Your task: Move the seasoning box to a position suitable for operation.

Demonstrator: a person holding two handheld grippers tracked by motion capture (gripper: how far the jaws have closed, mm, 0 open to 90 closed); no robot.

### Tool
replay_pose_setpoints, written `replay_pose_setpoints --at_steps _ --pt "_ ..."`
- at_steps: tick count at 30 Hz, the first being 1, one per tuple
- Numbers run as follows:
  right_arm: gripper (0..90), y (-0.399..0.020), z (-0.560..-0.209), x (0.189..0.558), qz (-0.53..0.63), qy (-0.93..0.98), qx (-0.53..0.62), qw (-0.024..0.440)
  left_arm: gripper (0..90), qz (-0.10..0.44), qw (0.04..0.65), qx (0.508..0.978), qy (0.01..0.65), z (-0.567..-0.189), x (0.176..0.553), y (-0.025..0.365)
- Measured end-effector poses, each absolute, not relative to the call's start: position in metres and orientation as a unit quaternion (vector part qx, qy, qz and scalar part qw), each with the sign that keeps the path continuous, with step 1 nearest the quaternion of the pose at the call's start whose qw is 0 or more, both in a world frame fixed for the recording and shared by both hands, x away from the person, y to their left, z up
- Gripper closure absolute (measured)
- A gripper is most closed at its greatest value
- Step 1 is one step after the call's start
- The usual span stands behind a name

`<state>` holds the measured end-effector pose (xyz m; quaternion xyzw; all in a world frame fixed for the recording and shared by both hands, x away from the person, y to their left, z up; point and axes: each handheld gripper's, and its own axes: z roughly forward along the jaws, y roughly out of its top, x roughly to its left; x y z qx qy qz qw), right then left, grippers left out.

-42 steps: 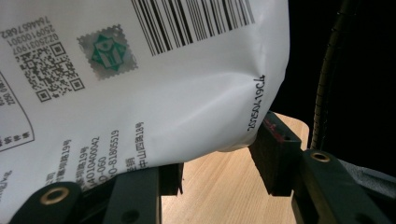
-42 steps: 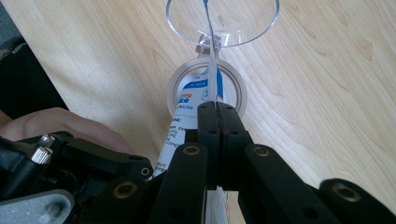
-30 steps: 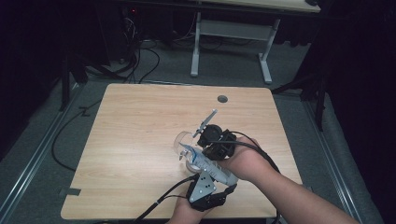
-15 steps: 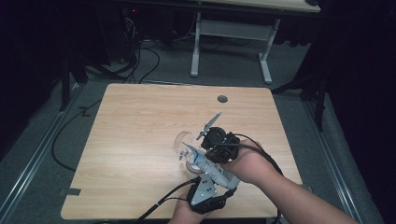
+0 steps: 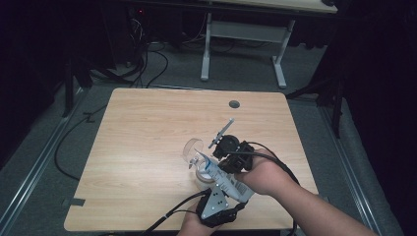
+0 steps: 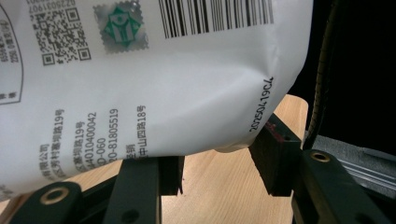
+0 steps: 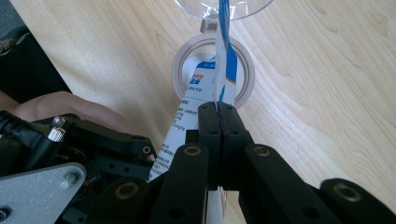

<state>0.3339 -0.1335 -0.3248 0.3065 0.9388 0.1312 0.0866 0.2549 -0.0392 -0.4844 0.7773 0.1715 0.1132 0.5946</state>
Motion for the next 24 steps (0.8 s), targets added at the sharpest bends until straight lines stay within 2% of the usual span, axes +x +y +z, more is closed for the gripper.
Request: replay_pose_setpoints --at_steps 24 --pt "89.5 -0.137 -0.323 0.331 0.134 0.939 0.308 0.077 57.7 0.111 0.579 0.786 0.183 -0.496 0.259 -0.034"
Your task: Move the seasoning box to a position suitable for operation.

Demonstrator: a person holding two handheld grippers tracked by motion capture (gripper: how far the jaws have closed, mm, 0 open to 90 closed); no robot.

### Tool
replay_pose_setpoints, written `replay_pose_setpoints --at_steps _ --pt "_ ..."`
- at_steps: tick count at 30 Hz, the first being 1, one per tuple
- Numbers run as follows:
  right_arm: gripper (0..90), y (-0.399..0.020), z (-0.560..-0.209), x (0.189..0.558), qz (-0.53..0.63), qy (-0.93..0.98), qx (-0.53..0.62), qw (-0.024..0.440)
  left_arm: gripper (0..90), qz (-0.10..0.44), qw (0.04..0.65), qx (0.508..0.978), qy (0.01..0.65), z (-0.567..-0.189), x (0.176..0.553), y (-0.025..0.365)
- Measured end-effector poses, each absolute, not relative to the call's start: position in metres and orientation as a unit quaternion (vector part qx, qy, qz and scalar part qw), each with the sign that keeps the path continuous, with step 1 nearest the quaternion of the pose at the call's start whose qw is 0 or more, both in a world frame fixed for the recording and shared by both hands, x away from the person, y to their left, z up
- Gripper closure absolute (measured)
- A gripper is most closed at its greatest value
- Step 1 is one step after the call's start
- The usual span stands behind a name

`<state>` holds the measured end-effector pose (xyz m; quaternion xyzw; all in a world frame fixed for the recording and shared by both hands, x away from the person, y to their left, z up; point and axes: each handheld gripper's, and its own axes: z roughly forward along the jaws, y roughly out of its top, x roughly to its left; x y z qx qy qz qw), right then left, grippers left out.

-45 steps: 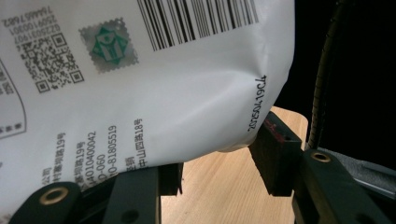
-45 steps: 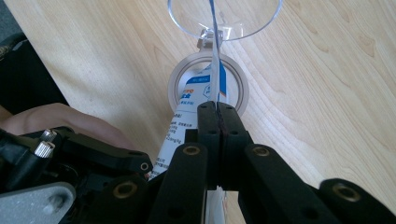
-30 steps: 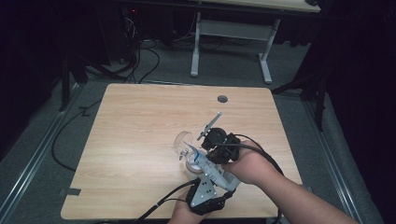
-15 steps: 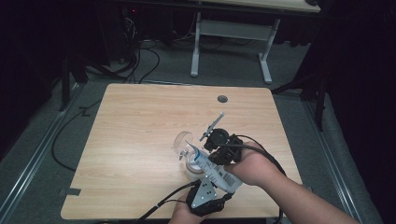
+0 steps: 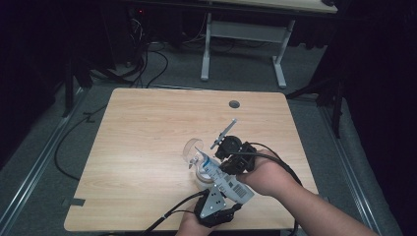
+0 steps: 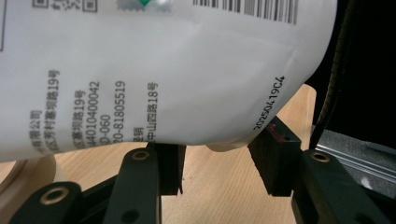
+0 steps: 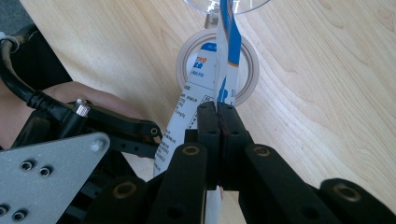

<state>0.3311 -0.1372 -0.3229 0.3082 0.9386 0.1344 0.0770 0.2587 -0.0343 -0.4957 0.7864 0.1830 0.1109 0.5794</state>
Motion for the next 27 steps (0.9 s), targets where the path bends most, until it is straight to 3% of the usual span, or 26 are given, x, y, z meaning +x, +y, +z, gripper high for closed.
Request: replay_pose_setpoints --at_steps 27 --pt "89.6 -0.141 -0.323 0.33 0.131 0.94 0.308 0.074 57.4 0.122 0.565 0.793 0.193 -0.507 0.264 -0.029"
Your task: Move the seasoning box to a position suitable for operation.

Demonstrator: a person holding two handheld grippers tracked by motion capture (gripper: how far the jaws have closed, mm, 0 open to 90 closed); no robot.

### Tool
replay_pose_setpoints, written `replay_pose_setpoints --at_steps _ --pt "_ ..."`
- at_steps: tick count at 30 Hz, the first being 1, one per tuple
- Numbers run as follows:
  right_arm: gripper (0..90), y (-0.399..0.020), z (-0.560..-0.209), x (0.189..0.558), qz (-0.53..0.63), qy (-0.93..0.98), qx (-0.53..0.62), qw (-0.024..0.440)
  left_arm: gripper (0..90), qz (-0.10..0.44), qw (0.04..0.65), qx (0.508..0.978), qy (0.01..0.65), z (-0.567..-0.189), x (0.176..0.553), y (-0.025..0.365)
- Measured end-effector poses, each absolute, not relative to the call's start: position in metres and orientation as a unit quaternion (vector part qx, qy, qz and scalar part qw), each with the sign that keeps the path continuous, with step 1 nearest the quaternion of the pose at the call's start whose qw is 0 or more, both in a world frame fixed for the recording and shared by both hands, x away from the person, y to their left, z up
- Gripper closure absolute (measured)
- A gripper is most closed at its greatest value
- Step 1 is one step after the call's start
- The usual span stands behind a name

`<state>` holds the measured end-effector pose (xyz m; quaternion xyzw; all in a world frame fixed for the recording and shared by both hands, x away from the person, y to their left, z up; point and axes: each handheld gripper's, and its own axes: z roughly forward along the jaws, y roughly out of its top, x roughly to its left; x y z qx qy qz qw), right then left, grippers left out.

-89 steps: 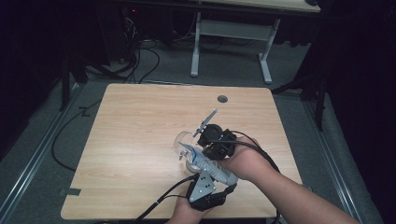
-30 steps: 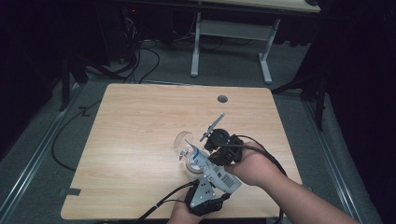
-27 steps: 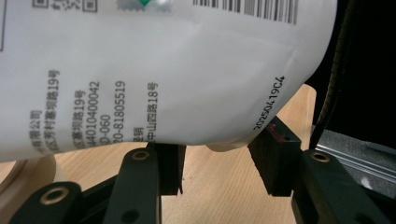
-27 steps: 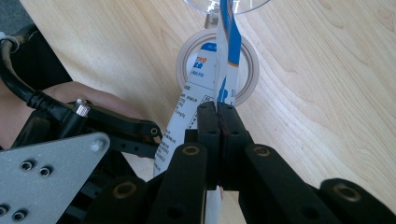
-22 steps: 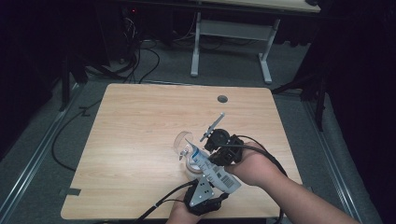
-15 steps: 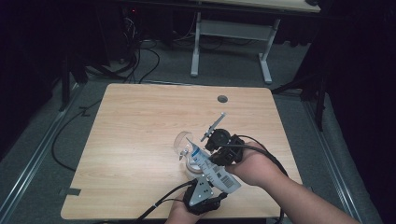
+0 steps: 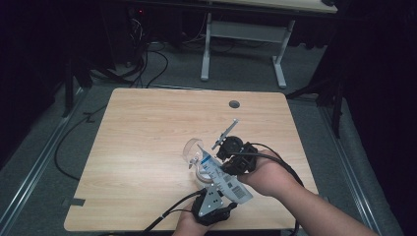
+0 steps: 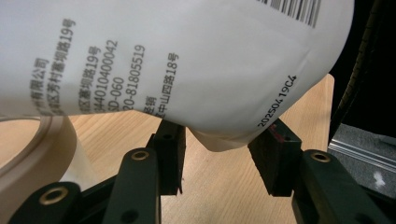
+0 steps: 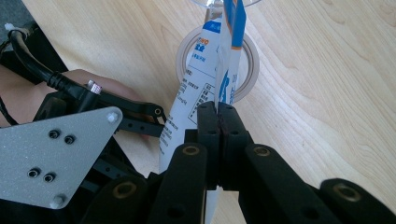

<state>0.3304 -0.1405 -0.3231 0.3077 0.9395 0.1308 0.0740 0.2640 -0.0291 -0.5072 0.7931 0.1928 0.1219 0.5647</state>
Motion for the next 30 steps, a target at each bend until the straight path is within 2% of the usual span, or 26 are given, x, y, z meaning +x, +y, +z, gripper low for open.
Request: replay_pose_setpoints --at_steps 30 --pt "90.0 -0.1385 -0.3249 0.3302 0.129 0.94 0.307 0.075 55.7 0.129 0.557 0.797 0.197 -0.5124 0.2659 -0.0234"
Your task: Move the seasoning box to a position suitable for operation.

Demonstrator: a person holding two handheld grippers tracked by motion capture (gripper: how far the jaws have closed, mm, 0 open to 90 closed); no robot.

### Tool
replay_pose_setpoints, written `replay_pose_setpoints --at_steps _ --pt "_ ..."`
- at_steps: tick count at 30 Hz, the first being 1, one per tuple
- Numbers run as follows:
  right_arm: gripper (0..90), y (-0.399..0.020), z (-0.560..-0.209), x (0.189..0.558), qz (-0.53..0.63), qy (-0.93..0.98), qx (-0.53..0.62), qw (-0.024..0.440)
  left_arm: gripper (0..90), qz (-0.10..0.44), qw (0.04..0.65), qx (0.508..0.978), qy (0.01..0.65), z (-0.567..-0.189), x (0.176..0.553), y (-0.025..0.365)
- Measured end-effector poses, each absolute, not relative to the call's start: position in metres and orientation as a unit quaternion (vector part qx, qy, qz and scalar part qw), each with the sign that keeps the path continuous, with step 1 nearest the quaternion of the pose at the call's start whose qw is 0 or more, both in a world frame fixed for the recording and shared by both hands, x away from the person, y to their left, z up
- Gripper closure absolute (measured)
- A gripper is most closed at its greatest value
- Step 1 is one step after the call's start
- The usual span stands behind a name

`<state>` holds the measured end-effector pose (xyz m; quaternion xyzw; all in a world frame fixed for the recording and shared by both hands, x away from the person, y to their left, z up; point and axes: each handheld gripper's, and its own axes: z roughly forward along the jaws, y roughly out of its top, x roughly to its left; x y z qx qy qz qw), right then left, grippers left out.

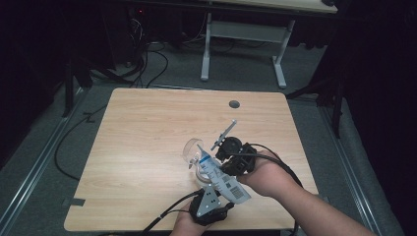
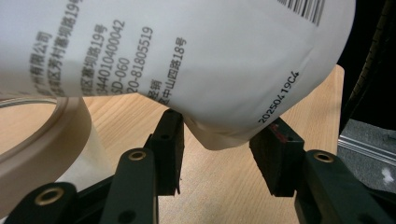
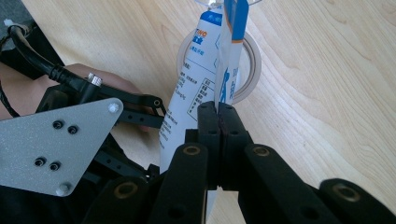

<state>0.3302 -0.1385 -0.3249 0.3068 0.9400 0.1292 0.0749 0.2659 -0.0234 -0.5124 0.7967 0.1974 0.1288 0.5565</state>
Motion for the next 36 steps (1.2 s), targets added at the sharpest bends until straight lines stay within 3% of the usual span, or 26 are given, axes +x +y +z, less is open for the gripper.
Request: replay_pose_setpoints --at_steps 11,36 --pt "90.0 -0.141 -0.324 0.33 0.134 0.938 0.31 0.074 48.4 0.129 0.556 0.798 0.195 -0.514 0.267 -0.022" --pt "90.0 -0.141 -0.325 0.332 0.133 0.939 0.308 0.071 45.8 0.134 0.549 0.802 0.192 -0.519 0.263 -0.001"
